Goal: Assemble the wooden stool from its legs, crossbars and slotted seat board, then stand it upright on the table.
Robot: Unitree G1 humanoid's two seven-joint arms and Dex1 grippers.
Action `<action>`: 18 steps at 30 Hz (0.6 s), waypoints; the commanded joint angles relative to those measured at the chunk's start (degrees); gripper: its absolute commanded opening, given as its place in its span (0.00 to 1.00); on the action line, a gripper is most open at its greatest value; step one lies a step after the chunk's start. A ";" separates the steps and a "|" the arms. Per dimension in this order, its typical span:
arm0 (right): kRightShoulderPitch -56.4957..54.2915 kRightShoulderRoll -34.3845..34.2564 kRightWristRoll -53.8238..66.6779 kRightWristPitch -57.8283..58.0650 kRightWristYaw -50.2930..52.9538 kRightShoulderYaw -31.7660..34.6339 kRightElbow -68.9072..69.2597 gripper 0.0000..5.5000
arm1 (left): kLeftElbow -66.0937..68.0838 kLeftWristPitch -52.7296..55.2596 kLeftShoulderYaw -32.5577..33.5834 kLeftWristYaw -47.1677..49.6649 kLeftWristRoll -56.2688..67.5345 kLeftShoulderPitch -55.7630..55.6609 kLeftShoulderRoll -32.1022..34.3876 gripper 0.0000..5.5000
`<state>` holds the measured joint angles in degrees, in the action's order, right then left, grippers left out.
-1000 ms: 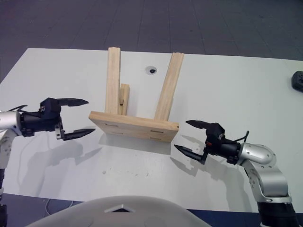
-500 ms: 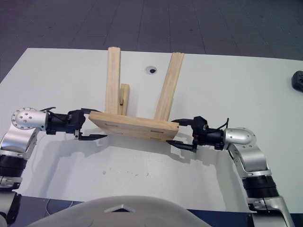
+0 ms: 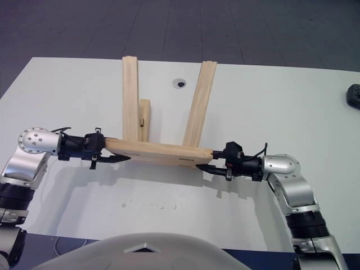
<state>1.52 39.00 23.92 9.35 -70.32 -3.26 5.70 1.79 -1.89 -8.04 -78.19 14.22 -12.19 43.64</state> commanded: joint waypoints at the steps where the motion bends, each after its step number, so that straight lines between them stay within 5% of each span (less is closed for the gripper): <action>1: -0.32 -0.91 1.60 3.33 1.05 -0.91 2.27 0.30 | -4.46 9.84 0.66 1.73 5.58 -0.40 -1.18 0.30; 6: -1.09 -0.10 11.61 17.79 2.95 2.10 8.43 0.30 | -11.34 33.81 3.58 2.83 17.67 -3.44 -1.23 0.30; 11: -7.69 2.65 48.69 44.94 14.04 11.88 10.09 0.30 | -12.38 55.41 8.11 3.96 29.73 -9.09 -0.58 0.30; 18: -8.06 6.08 86.37 33.69 40.06 10.45 13.63 0.30 | -3.41 78.58 16.24 10.10 40.27 -21.93 -4.29 0.30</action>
<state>-2.74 48.07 59.96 38.46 -63.04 7.12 12.79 -7.54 47.01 1.82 -80.78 38.66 -22.23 48.10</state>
